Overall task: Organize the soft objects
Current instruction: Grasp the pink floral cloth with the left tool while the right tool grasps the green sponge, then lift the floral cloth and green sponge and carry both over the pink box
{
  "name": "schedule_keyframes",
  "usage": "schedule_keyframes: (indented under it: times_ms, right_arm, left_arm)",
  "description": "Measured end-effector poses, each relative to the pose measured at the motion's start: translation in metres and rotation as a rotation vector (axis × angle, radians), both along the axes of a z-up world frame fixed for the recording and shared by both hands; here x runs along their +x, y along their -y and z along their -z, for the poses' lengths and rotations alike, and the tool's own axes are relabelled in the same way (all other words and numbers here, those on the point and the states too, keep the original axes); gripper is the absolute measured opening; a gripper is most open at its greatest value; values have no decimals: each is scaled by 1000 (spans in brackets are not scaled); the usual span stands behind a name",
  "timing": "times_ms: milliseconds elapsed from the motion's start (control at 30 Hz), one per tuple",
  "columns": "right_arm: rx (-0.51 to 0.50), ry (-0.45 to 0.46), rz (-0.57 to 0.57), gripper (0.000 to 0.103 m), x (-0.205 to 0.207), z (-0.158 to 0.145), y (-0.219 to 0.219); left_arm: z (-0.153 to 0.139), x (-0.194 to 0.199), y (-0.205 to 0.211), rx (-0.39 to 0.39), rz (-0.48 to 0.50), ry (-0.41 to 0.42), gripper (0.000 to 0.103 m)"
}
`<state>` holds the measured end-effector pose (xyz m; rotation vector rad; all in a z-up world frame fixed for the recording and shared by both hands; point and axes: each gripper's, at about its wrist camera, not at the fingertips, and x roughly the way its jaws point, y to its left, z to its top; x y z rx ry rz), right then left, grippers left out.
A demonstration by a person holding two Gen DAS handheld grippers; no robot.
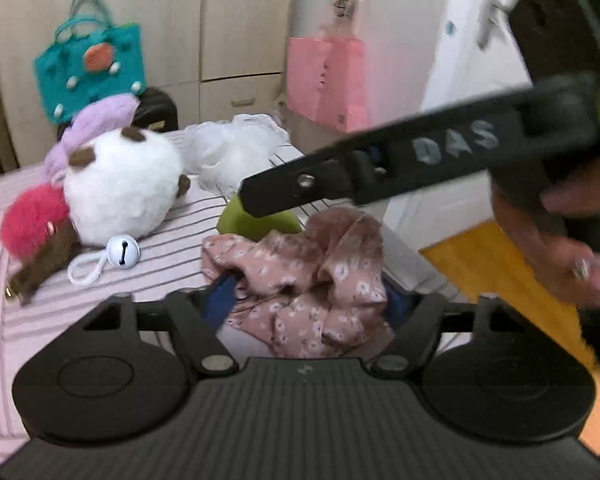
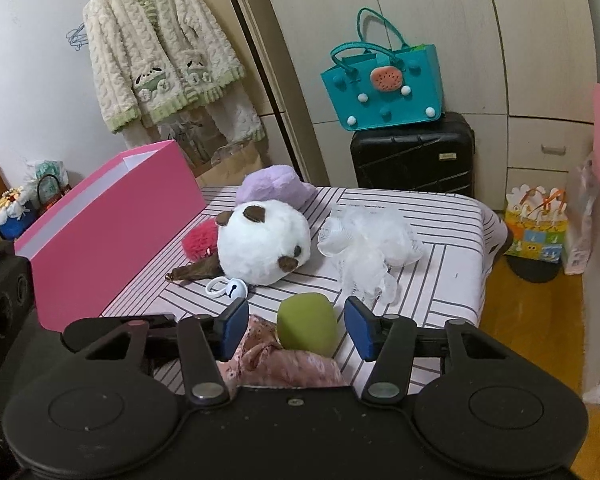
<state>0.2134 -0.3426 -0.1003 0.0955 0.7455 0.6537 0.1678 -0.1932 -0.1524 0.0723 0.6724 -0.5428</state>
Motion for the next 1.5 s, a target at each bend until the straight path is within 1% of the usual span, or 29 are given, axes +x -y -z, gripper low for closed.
schedule_keyframes:
  times_ms: [33, 67, 133, 167, 233, 267, 333, 433, 533, 567, 600, 667, 733, 800, 867, 1033, 1167, 1267, 1300, 1367, 1433, 1500]
  right_arm:
    - [1, -1, -2, 58, 1, 1, 0]
    - [-3, 1, -4, 58, 2, 2, -1]
    - [-17, 3, -8, 58, 3, 5, -4]
    - [-23, 4, -7, 58, 5, 6, -6]
    - [-33, 4, -5, 58, 5, 9, -8]
    - [-35, 4, -5, 58, 6, 10, -9]
    - [-39, 3, -4, 58, 8, 11, -10]
    - [-35, -9, -8, 58, 11, 13, -11]
    - [-36, -27, -12, 58, 15, 18, -14]
    - [-37, -34, -11, 52, 16, 19, -15]
    - [-37, -42, -6, 42, 17, 21, -16]
    - [-46, -43, -2, 41, 15, 23, -18]
    - [-91, 5, -18, 41, 5, 19, -24]
    - [-89, 34, -13, 40, -3, 14, -26]
    - [-77, 43, 18, 40, -6, 9, -24]
    - [-121, 66, 66, 40, -8, 9, -20]
    - [-104, 46, 63, 40, -8, 11, -18]
    - [-125, 44, 44, 40, -13, 14, -27]
    - [-128, 40, 35, 40, -15, 15, -29]
    - [-139, 38, 27, 41, -18, 18, -35]
    - [-158, 56, 29, 41, -21, 18, -39]
    - [-147, 49, 26, 41, -21, 17, -39]
  left_arm:
    - [0, -1, 0, 13, -4, 8, 57]
    - [0, -1, -1, 19, -8, 14, 55]
    - [-1, -2, -4, 19, -15, 17, 46]
    - [-1, -2, -7, 19, -16, 18, 44]
    - [-2, -3, -12, 14, -21, 17, 36]
    - [-2, -3, -15, 5, -23, 12, 35]
    - [-2, -3, -20, -9, -27, 5, 30]
    - [-4, -3, -29, -28, -27, -14, 26]
    - [-4, -3, -38, -46, -29, -34, 24]
    - [-4, -3, -40, -51, -33, -39, 23]
    - [-4, -2, -43, -55, -37, -44, 23]
    - [-4, -3, -48, -66, -39, -53, 22]
    - [-4, -2, -53, -80, -42, -63, 21]
    - [-3, 0, -57, -90, -51, -71, 20]
    - [-4, 2, -59, -95, -56, -74, 19]
    - [-4, 0, -63, -101, -65, -76, 18]
    - [-4, 2, -70, -138, -59, -107, 18]
    - [-3, 3, -71, -152, -63, -119, 19]
    - [-2, 4, -72, -161, -60, -127, 21]
    - [-1, 4, -74, -188, -62, -144, 21]
    - [-1, 4, -74, -187, -59, -143, 21]
    - [0, 4, -73, -180, -64, -139, 21]
